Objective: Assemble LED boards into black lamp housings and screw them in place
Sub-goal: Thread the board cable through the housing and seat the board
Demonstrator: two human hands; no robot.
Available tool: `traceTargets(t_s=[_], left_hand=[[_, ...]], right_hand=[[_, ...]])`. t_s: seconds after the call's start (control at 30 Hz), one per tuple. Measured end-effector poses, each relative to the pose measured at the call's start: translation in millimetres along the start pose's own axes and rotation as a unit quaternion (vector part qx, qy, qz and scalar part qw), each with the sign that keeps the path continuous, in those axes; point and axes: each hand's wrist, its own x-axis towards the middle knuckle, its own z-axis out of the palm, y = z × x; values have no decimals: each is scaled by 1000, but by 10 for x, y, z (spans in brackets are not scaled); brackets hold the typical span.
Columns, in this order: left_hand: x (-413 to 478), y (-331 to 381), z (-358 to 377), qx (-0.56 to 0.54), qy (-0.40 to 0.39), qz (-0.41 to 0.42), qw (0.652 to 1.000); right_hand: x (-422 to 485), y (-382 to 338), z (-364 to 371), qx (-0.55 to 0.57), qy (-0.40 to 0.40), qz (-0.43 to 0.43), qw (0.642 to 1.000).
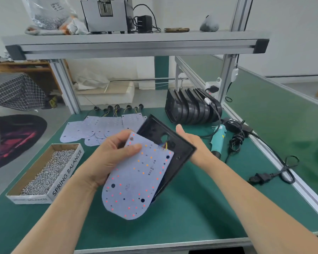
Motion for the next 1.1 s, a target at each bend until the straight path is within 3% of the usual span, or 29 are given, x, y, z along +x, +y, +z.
traceTargets(t_s=[0.1, 0.17, 0.23, 0.27, 0.33, 0.4, 0.63, 0.77, 0.9, 1.0, 1.1], left_hand=[[41, -14, -1, 36, 14, -4, 999], [63, -37, -13, 43, 32, -1, 999], [63, -64, -25, 36, 38, 11, 999], [67, -79, -26, 37, 41, 17, 998], [80, -112, -17, 49, 49, 27, 997], [97, -150, 14, 60, 63, 34, 996], [110, -193, 103, 35, 110, 58, 992], [121, -196, 148, 62, 132, 66, 987], [121, -224, 177, 82, 136, 73, 985], [113, -314, 201, 89, 152, 79, 981], [117, -365, 231, 123, 197, 113, 966]], right_hand=[[-25, -72, -61, -80, 16, -51, 995], [-57, -135, -142, -139, 153, -130, 970], [-213, -282, -169, -88, 302, -248, 916], [-300, -335, -163, -74, 318, -298, 897], [-423, -373, -99, -152, 244, -339, 896], [-505, -357, 5, -249, 155, -293, 910], [-529, -314, 36, -259, 124, -253, 924], [-514, -337, 89, -32, 117, -206, 971], [-465, -331, 103, 148, 210, -178, 950], [-439, -323, 128, 148, 244, -172, 943], [-400, -290, 77, 106, 189, -166, 962]])
